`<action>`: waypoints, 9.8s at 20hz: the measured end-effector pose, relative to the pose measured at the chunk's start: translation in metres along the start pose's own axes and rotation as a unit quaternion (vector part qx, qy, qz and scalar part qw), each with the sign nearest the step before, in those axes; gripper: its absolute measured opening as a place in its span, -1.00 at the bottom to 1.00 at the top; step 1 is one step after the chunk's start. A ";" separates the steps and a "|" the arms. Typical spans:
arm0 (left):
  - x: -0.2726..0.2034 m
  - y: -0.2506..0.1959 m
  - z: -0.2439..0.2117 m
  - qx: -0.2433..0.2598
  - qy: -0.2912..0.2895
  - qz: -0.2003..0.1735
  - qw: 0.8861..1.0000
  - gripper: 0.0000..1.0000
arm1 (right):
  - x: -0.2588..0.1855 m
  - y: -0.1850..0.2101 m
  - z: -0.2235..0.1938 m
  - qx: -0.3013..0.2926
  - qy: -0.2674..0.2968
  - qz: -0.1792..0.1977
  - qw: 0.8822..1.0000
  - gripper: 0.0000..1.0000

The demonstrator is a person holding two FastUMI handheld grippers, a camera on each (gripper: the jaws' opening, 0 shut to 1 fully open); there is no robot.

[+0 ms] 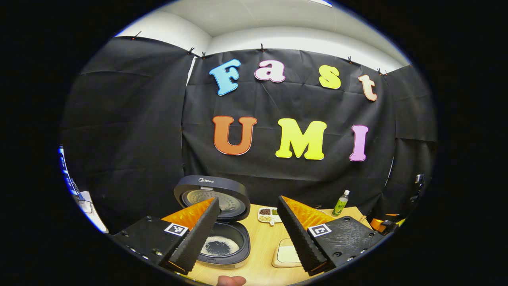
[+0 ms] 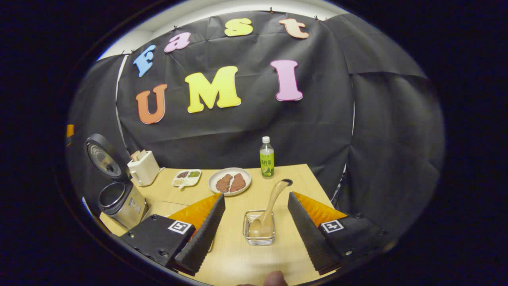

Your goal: Close the left gripper, press the button to open the rice cooker; take a wooden spoon from the chopstick holder with the right hand, scoop a spoonful of rice and pour it into the rice cooker, then put the wooden spoon back into the chopstick holder.

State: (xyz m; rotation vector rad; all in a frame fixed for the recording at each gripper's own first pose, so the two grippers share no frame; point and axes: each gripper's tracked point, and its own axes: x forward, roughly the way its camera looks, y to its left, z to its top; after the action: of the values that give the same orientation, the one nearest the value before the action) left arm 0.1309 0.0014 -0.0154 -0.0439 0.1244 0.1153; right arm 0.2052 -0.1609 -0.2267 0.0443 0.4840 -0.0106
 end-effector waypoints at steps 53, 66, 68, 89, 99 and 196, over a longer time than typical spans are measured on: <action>-0.054 0.101 -0.037 -0.006 0.028 0.031 0.999 0.89 | 0.021 0.186 0.004 0.020 0.011 0.021 1.000 -0.83; -0.084 0.156 -0.055 0.013 0.067 0.066 0.996 0.89 | 0.069 0.207 -0.093 -0.193 0.012 -0.079 0.978 -0.83; -0.088 0.159 -0.057 0.016 0.073 0.071 0.995 0.89 | 0.073 0.214 -0.096 -0.187 0.012 -0.075 0.980 -0.83; -0.106 0.149 -0.047 0.016 0.077 0.148 0.986 0.90 | 0.087 0.270 -0.121 0.148 0.153 0.079 0.974 -0.83; -0.082 0.096 -0.037 0.018 0.054 0.117 0.991 0.90 | 0.073 0.214 -0.084 0.229 0.129 0.136 0.955 -0.82; -0.120 0.175 -0.060 -0.027 0.046 0.116 0.992 0.90 | -0.112 0.530 0.080 -0.122 -0.100 0.352 0.922 -0.83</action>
State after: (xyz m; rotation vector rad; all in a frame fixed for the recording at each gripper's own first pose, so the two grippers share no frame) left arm -0.0151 0.1582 -0.0660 -0.0897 0.2194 0.3498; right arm 0.1544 0.3652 -0.0823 -0.0297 0.2390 0.7477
